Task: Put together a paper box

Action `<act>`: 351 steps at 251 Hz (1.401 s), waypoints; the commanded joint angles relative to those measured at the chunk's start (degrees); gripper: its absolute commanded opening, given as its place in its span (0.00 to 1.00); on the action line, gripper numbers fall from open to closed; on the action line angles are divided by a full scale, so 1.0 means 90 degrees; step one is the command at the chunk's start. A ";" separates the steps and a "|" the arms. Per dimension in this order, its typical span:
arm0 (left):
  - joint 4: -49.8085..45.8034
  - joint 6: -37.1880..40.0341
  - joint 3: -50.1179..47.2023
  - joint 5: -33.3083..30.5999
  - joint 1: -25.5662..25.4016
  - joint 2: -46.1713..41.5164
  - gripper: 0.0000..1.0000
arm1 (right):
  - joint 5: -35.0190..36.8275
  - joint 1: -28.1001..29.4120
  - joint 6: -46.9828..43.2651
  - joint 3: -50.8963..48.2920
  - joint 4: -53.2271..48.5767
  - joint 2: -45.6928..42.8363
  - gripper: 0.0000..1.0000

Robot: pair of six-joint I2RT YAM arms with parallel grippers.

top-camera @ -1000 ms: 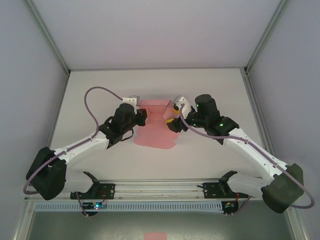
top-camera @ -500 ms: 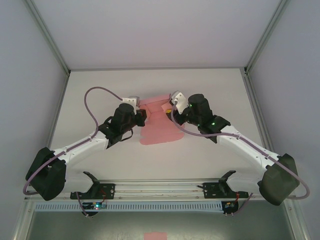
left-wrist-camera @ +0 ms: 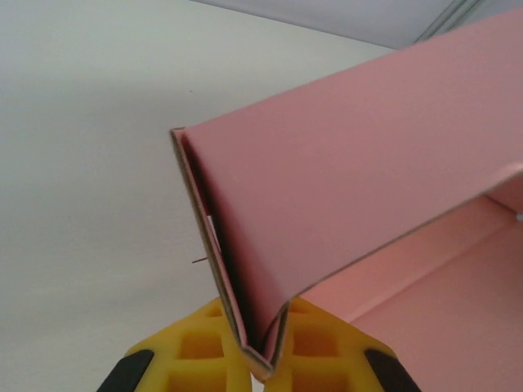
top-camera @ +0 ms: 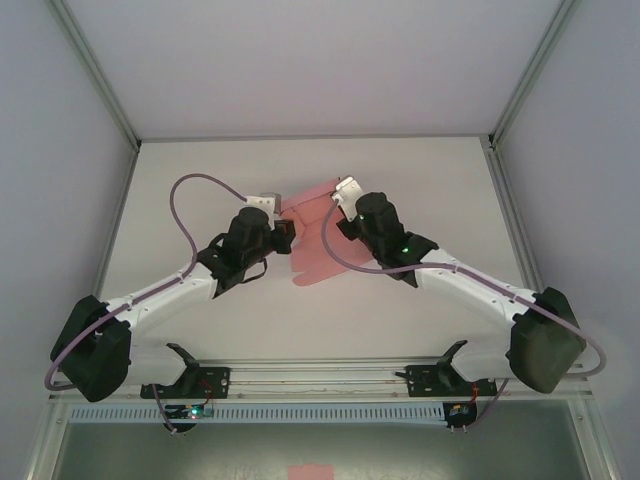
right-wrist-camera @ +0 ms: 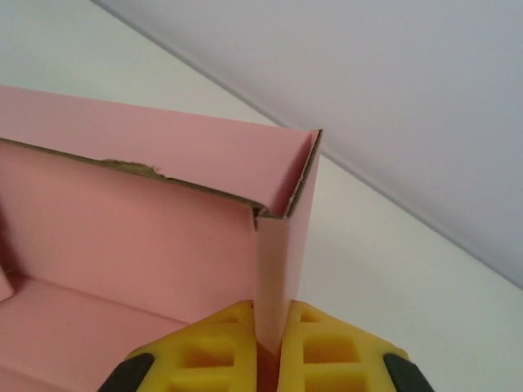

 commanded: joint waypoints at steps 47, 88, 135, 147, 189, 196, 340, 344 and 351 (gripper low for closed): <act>-0.0850 -0.1345 0.1250 -0.2107 -0.0472 0.0537 0.00 | 0.2596 0.0597 -0.0302 0.0092 0.1063 0.0656 0.00; -0.3682 -0.3758 0.2835 -0.4721 -0.0460 0.1787 0.00 | 0.3587 0.0852 0.0097 0.0342 0.0771 0.0734 0.00; -0.6222 -0.5922 0.3976 -0.5887 -0.0450 0.2662 0.00 | 0.5284 0.0538 0.0599 0.0510 0.0559 0.0980 0.00; -0.6540 -0.6223 0.4068 -0.5885 -0.0436 0.2758 0.00 | 0.5589 0.0436 0.0792 0.0544 0.0537 0.1020 0.00; -0.6370 -0.6155 0.3762 -0.5747 -0.0426 0.2585 0.00 | 0.6047 -0.0104 0.0872 0.0580 0.0710 0.1262 0.00; -0.6366 -0.6164 0.3703 -0.5749 -0.0434 0.2535 0.00 | 0.6022 -0.0207 0.0950 0.0579 0.0715 0.1273 0.00; -0.3352 -0.3415 0.3031 -0.3653 -0.0432 0.2139 0.00 | 0.1263 -0.0423 0.1080 -0.0270 0.1783 -0.0078 0.43; -0.3347 -0.3404 0.3017 -0.3628 -0.0429 0.2138 0.00 | 0.1135 -0.0419 0.1070 -0.0302 0.1750 -0.0180 0.46; -0.3323 -0.3375 0.3006 -0.3589 -0.0439 0.2111 0.00 | 0.1025 -0.0419 0.1128 -0.0371 0.1700 -0.0337 0.50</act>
